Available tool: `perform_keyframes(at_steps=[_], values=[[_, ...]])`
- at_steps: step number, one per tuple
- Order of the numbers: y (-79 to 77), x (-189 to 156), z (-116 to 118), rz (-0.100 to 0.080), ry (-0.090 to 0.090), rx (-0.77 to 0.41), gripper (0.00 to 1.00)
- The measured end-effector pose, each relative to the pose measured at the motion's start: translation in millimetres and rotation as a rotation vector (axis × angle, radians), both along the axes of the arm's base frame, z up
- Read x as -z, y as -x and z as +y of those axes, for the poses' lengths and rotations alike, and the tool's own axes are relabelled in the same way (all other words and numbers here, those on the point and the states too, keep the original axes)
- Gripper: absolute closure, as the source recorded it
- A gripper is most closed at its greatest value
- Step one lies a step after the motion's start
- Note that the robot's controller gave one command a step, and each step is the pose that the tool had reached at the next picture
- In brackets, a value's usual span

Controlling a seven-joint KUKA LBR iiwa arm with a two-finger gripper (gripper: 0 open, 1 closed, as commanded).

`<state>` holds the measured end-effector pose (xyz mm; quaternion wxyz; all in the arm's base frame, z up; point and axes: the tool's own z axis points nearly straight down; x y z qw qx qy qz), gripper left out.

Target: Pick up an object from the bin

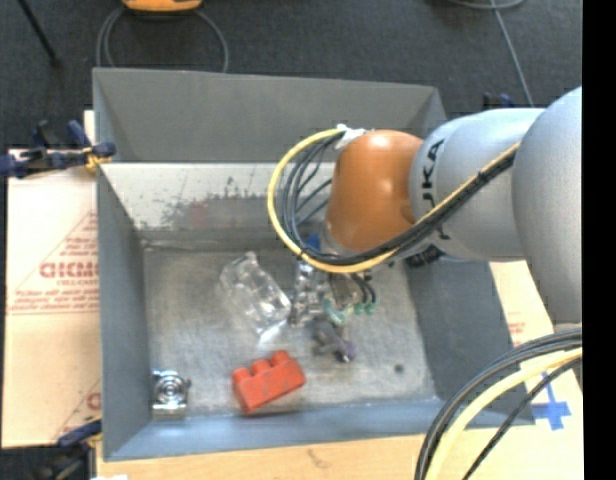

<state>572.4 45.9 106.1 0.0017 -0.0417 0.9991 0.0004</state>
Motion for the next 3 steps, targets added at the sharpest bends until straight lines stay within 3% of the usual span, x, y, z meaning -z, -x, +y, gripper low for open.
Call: perform_keyframes(at_steps=[1,2,3], values=[[0.0,0,0,0.0,-0.001,0.001,0.0],[37.3,-18,-75,0.002,0.005,-0.253,0.0],[21.0,29,-44,0.003,0.002,-0.435,0.0]])
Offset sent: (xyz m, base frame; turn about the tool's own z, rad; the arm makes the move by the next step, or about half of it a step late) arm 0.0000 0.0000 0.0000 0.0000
